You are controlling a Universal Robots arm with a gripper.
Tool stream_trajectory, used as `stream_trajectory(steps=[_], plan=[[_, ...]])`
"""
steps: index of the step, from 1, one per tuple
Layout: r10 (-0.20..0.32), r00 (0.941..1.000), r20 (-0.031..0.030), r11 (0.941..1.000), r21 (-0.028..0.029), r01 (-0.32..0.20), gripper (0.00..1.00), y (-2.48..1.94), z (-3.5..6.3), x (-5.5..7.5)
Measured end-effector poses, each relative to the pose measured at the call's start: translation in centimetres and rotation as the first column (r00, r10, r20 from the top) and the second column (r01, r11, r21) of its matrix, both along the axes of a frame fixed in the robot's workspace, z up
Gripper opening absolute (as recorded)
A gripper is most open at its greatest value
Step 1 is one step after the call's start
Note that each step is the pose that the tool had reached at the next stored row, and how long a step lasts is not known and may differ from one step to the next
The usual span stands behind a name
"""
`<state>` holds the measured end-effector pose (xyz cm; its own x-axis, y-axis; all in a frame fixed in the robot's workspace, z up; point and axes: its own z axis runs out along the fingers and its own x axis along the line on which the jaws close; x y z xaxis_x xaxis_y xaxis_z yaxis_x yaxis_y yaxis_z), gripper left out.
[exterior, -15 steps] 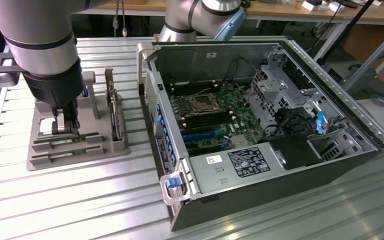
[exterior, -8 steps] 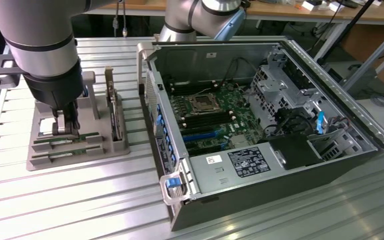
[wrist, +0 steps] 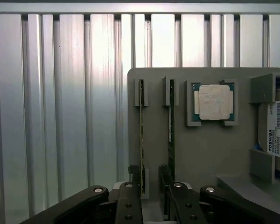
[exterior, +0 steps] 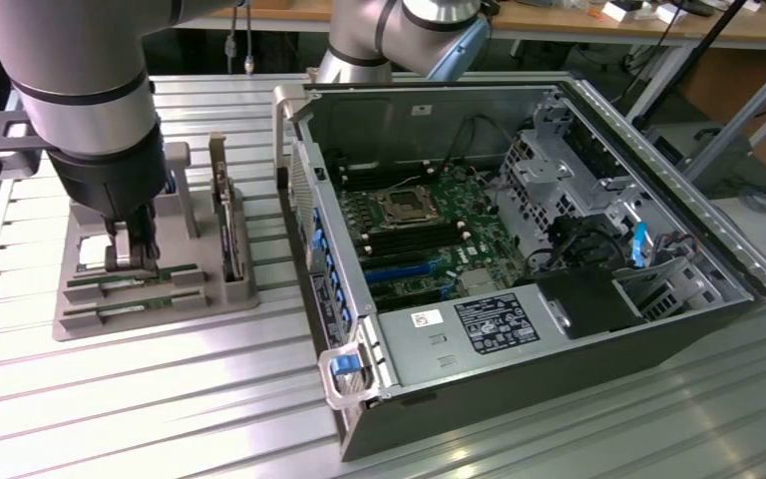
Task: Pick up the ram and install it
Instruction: 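Pick up the ram and move it above insertion slot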
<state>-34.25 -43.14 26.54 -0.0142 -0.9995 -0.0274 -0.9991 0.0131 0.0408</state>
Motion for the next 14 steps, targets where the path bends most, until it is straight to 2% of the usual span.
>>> stream_trajectory(steps=[14], plan=[[0.001, 1.0, 0.0001, 1.0, -0.0011, -0.001, 0.3, 0.0, -0.55, 0.0]])
